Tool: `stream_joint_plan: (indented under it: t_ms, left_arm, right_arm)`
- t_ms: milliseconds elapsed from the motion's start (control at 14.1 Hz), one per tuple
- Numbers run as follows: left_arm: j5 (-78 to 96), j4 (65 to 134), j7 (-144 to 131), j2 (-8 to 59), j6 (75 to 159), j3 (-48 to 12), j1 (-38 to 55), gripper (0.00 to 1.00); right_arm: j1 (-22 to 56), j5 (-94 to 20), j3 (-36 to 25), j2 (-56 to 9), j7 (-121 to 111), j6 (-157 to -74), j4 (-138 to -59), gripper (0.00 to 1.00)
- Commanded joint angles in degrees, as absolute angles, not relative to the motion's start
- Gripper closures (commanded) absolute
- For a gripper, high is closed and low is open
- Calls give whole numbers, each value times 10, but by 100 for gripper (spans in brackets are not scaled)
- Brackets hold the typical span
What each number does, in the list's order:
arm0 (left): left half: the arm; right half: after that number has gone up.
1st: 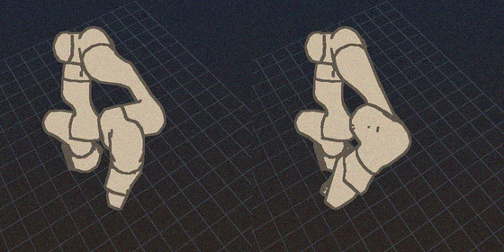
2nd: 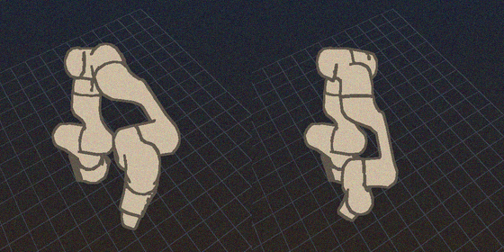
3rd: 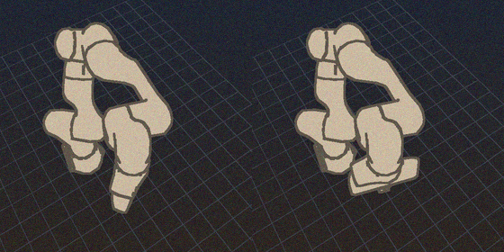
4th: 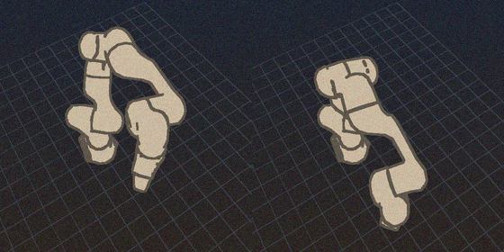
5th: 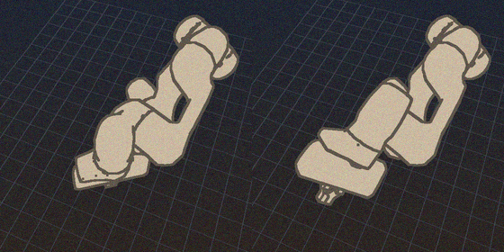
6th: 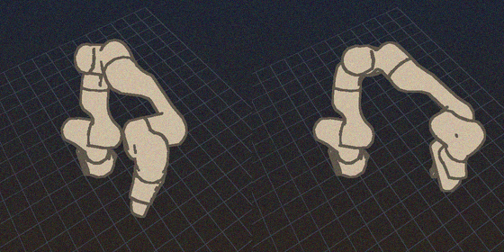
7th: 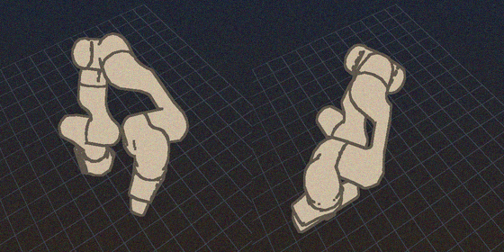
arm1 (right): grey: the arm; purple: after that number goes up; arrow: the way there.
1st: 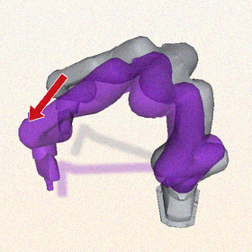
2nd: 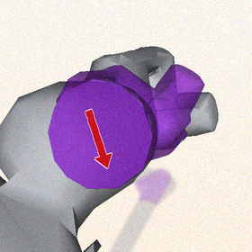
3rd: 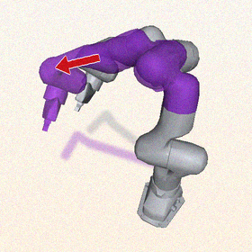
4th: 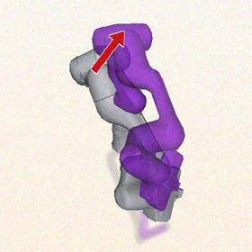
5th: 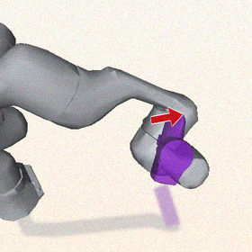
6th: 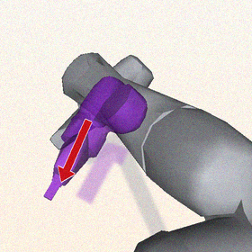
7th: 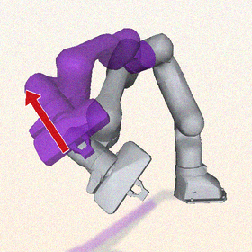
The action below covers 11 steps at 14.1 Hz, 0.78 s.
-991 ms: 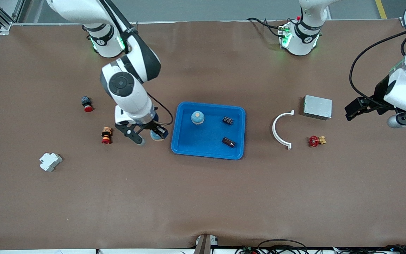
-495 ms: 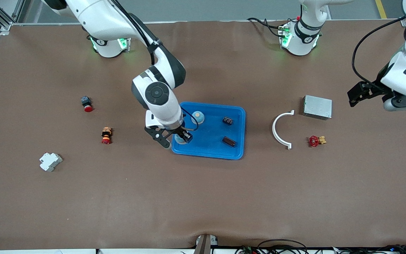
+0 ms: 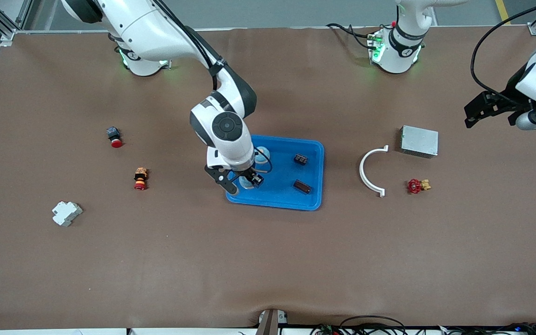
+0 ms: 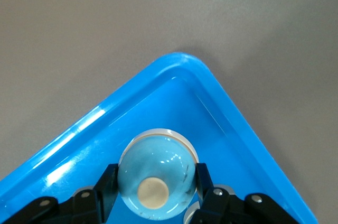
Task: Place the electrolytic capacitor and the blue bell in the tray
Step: 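Lower the bell into the tray and open the right gripper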
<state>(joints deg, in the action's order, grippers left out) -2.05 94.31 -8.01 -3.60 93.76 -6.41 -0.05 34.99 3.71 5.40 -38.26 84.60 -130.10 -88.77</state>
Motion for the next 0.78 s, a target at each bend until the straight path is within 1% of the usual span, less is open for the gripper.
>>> stream_joint_plan:
  t_ms: [0, 708]
  left_arm:
    - [-7, 945, -69, -43, 934, -62, 4, 0]
    - [-8, 946, -83, -38, 930, -62, 3, 0]
  right_arm:
    - [360, 56, 47, -401, 873, -1323, -875, 100]
    - [364, 91, 47, -438, 905, -1375, -878, 100]
